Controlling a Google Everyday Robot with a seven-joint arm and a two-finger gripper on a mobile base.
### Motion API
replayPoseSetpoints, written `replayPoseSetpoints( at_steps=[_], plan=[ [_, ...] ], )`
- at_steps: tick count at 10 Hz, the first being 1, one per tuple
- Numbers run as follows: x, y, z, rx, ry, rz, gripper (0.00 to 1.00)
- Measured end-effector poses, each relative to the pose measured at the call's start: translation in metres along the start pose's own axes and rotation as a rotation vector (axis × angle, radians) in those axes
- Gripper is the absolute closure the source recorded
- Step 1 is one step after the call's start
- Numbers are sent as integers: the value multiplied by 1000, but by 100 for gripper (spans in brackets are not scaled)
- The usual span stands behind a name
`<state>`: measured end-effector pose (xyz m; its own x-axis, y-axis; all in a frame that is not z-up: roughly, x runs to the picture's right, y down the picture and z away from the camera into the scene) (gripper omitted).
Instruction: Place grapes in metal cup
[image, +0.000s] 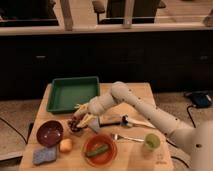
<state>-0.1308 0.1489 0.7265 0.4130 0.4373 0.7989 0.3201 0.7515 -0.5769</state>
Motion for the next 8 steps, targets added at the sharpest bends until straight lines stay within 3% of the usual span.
replayPoseSetpoints(
  at_steps=[6,8],
  plan=[
    [3,1,-2,0,-4,6,20],
    [3,1,-3,3,13,5,20]
  ],
)
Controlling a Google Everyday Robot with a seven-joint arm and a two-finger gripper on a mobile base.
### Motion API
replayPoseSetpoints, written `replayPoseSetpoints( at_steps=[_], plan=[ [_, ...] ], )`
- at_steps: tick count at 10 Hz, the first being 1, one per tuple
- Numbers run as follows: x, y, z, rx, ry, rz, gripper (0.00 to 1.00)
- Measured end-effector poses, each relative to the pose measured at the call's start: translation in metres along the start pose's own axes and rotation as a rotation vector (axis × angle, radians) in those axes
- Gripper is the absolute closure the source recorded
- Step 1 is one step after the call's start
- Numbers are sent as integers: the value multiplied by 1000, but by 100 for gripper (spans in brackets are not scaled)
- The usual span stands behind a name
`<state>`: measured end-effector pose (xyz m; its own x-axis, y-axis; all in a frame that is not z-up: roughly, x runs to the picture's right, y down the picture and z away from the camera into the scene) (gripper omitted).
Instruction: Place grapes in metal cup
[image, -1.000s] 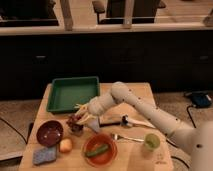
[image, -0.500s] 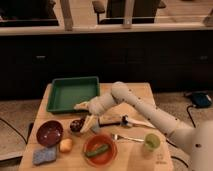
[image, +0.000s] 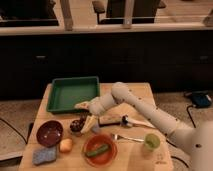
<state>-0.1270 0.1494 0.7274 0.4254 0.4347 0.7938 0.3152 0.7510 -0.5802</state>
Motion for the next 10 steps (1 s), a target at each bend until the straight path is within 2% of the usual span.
replayPoseSetpoints(
  at_steps=[2,10],
  plan=[
    [-1,0,0,1,24,0,20],
    [-1,0,1,0,25,0,20]
  ],
)
